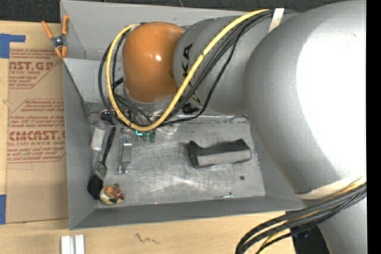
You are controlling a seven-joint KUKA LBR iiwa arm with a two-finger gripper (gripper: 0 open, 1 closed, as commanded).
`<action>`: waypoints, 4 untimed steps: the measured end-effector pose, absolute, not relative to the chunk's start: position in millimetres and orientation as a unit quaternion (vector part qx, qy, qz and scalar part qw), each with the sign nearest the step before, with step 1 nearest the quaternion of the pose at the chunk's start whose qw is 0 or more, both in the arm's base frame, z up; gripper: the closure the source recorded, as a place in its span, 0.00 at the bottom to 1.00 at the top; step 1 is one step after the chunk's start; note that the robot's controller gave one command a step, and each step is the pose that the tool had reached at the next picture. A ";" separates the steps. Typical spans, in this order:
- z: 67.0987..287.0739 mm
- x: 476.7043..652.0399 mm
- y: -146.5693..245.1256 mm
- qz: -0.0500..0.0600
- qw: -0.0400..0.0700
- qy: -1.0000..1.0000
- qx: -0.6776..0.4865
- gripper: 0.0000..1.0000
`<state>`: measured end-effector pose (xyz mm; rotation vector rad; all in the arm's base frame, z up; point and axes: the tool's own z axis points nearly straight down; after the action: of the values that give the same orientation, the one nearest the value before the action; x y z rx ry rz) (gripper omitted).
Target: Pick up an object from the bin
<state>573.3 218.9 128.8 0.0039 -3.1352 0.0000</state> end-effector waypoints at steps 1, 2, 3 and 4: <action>133.1 575.7 218.1 -0.001 0.000 -1.000 0.000 0.00; 113.6 583.8 231.5 -0.001 -0.002 -0.988 0.156 0.00; 104.7 580.9 230.3 -0.002 -0.003 -0.969 0.248 0.00; 107.3 582.6 235.9 0.000 -0.002 -0.959 0.284 0.00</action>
Offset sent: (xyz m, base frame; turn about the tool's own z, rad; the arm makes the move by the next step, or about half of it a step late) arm 0.0147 0.0192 -0.0288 -0.4969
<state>582.6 235.9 107.3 0.8919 -3.0157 -0.0015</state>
